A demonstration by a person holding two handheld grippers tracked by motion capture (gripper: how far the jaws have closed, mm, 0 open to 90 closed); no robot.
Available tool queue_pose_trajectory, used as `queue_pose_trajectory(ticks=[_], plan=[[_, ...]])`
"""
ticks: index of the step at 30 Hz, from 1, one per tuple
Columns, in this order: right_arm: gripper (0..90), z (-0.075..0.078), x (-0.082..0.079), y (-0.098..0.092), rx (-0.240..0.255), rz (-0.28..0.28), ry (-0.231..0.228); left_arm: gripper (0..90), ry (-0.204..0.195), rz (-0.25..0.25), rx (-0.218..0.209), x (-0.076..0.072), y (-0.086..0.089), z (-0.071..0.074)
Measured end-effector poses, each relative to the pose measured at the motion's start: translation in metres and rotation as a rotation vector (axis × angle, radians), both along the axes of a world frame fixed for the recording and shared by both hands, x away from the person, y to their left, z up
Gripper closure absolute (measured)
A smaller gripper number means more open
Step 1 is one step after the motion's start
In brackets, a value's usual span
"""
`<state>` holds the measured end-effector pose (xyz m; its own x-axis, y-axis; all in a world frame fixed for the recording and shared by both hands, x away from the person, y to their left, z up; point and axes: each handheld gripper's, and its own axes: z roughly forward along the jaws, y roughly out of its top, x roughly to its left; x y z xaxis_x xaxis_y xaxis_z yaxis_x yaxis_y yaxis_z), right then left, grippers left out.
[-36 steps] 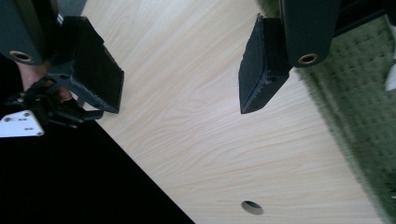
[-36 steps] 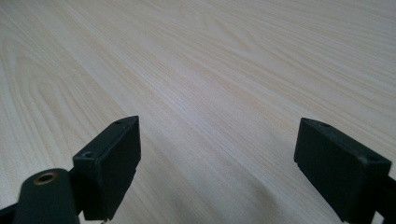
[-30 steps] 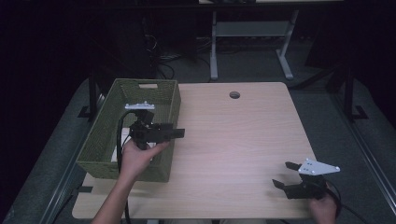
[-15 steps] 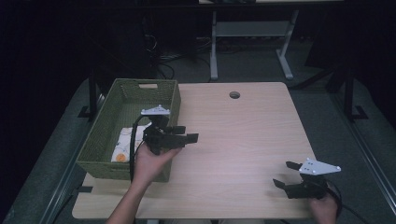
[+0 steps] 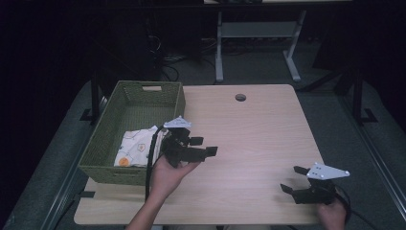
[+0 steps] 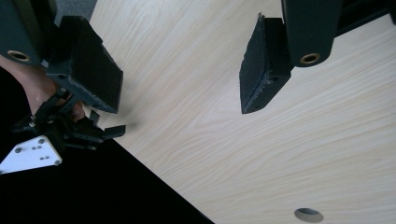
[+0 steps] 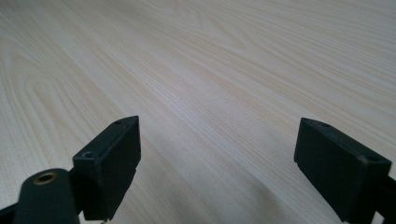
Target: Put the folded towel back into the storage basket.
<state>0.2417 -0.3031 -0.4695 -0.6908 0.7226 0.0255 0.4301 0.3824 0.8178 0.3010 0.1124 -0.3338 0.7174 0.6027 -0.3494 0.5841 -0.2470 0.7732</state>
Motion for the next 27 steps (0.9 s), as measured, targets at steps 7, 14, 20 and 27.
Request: queue_pose_trajectory(ticks=[7, 14, 20, 27], plan=[[14.2, 0.000, 0.000, -0.002, 0.002, -0.004, 0.003, 29.8, 0.015, -0.031, -0.004, -0.005, -0.018, -0.011], [14.2, 0.000, 0.000, -0.005, 0.011, -0.012, 0.006, 29.6, 0.007, -0.059, 0.010, -0.013, -0.040, -0.022], [14.2, 0.000, 0.000, -0.004, 0.009, -0.002, 0.007, 29.7, 0.002, -0.090, 0.024, -0.029, -0.061, -0.042], [14.1, 0.004, -0.001, -0.005, 0.008, 0.018, -0.007, 29.1, -0.014, -0.118, 0.044, -0.050, -0.072, -0.066]])
